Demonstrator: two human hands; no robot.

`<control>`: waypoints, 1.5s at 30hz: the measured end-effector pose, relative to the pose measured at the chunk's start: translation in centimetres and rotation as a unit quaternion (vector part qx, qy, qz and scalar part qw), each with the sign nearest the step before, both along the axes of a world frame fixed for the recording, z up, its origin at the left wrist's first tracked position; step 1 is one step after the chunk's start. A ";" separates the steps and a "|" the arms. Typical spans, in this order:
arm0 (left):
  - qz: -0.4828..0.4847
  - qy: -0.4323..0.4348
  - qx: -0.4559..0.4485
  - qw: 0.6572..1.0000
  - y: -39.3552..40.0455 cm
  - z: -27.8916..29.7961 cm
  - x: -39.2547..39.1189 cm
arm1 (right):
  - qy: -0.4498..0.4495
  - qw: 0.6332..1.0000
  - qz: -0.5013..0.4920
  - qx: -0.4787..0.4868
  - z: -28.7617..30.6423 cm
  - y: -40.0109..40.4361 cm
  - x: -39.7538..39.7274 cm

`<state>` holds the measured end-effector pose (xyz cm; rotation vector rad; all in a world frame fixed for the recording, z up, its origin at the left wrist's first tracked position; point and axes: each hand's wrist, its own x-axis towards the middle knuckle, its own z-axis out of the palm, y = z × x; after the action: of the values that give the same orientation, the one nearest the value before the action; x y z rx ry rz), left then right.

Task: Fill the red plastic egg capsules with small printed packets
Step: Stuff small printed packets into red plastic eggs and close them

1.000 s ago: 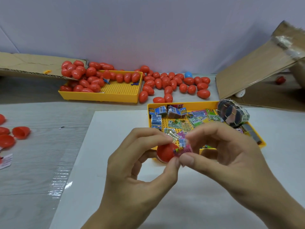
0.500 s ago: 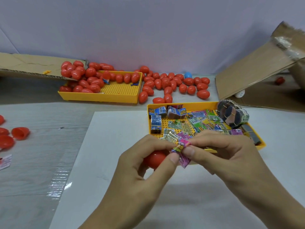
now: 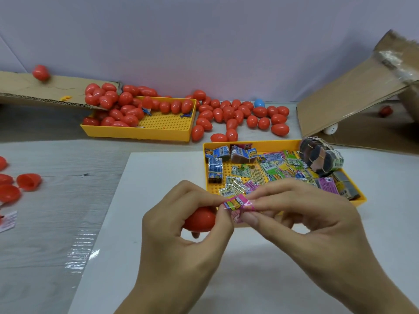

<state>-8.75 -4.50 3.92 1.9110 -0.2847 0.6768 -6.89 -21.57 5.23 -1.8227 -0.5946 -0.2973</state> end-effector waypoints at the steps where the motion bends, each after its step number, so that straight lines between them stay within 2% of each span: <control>1: 0.006 -0.006 0.016 1.000 0.1 0.0 0.0 | 0.023 1.000 0.011 0.009 0.1 0.0 -0.1; 5: 0.027 -0.061 0.103 0.992 0.0 -0.2 0.0 | 0.176 0.978 0.085 0.071 0.5 -0.1 -0.1; 9: 0.033 -0.116 0.163 0.979 -0.1 -0.7 0.0 | 0.252 0.956 0.098 0.114 0.4 -0.4 0.4; 12: 0.020 -0.124 0.180 0.976 -0.2 -0.8 0.0 | 0.312 0.934 0.105 0.138 0.2 -0.6 0.7; 14: 0.001 -0.095 0.137 0.986 -0.2 -0.6 -0.1 | 0.320 0.930 0.088 0.158 0.2 -0.6 0.7; 17: -0.074 0.011 0.008 0.997 0.3 -0.3 -0.3 | 0.239 0.961 0.013 0.139 0.2 -0.5 0.7; 19: -0.115 0.044 -0.035 0.992 0.4 -0.2 -0.4 | 0.198 0.971 -0.006 0.136 0.3 -0.3 0.5; 21: -0.124 0.035 -0.045 0.991 0.2 -0.4 -0.3 | 0.181 0.975 -0.011 0.129 0.3 0.0 0.3; 25: -0.136 0.014 -0.113 0.984 -0.4 -1.0 -0.1 | 0.201 0.969 -0.004 0.147 0.0 0.3 0.1; 29: -0.144 -0.018 -0.115 0.983 -0.1 -1.0 0.2 | 0.261 0.948 0.016 0.183 -0.1 0.2 0.2; 36: -0.151 -0.046 -0.107 0.982 -0.1 -1.1 0.5 | 0.312 0.918 0.020 0.244 0.4 0.2 0.4; 40: -0.159 -0.039 -0.117 0.980 -0.1 -1.3 0.5 | 0.374 0.892 0.057 0.248 0.5 0.3 0.2; 45: -0.149 -0.017 -0.138 0.979 -0.2 -1.2 0.2 | 0.390 0.885 0.063 0.247 0.6 0.3 0.2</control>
<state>-8.51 -4.67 2.74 1.5535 -0.4637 0.5187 -6.72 -21.27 5.81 -1.2443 -0.0440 0.3505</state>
